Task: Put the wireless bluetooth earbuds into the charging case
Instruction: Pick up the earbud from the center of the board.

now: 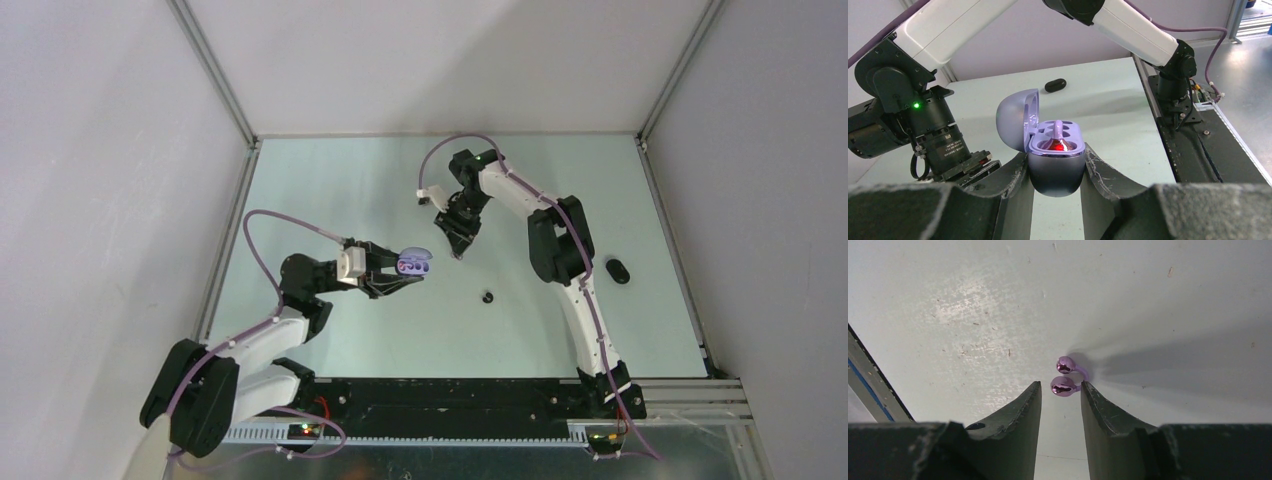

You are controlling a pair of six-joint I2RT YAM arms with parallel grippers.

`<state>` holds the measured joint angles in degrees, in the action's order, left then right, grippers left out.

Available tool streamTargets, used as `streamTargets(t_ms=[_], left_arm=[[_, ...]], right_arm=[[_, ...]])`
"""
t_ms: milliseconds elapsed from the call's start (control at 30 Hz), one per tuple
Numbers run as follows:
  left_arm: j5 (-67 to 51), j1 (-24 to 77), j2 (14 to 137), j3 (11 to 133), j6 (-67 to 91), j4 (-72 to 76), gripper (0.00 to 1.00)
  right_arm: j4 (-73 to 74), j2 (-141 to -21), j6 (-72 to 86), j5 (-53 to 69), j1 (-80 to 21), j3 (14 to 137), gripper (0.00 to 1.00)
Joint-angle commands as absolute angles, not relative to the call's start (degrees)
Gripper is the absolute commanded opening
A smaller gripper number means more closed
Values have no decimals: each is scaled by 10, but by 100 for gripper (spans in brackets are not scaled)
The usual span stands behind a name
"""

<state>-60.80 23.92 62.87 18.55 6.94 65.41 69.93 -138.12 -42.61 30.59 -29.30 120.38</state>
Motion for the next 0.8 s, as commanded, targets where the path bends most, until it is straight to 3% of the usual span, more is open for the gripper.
streamTargets(t_ms=[0,400,767], left_arm=[[-617,236,617,189,52,667,0],[-616,236,620,191,51,666,0],[-618,236,620,191,52,666,0]], right_arm=[[690,-1368,-406,337,-281,1229,40],[662,-1393,-373,267,-266,1229,37],[679,-1402,-385,277,-276,1232,34]])
